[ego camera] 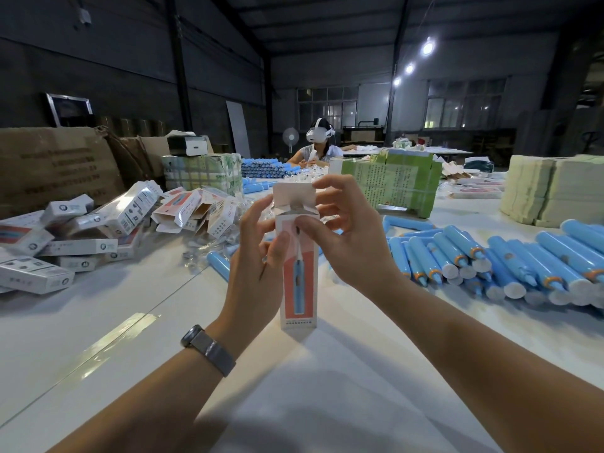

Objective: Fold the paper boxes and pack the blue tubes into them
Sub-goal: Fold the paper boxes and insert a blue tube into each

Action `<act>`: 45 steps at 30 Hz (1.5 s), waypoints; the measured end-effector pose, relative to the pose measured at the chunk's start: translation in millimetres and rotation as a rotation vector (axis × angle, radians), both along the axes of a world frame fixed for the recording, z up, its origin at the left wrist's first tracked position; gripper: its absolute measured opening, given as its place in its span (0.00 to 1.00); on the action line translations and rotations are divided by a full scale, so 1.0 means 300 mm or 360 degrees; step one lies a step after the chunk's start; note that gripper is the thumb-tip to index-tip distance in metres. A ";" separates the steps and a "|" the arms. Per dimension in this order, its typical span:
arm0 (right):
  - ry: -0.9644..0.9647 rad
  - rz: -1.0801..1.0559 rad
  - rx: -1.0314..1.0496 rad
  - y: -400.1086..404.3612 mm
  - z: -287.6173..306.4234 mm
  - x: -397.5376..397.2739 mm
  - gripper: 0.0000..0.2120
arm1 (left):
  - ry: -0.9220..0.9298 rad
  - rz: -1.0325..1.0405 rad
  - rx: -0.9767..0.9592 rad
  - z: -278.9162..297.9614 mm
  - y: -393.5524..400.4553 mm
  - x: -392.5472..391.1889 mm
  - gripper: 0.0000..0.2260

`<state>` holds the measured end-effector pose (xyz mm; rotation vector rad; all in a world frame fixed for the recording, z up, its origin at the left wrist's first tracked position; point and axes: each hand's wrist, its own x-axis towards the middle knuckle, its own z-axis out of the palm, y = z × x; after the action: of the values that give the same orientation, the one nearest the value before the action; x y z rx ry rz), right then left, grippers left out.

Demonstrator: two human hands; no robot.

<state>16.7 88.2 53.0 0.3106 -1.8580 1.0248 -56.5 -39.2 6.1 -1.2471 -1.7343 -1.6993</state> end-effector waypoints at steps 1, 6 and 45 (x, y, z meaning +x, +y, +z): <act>-0.0004 -0.0003 0.0010 0.001 0.002 0.002 0.19 | -0.0019 -0.0025 0.0005 0.000 0.001 0.000 0.16; -0.0054 -0.0115 0.0153 0.006 0.007 0.008 0.08 | 0.0052 0.0007 -0.0023 0.008 -0.002 0.001 0.17; 0.0041 -0.0235 0.0406 -0.023 0.032 0.016 0.02 | -0.0041 -0.0178 0.0228 0.069 -0.011 0.017 0.04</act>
<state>21.5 81.3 62.7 0.3292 -1.9589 0.6815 -51.5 -42.6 26.7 -1.2837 -1.5517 -1.8751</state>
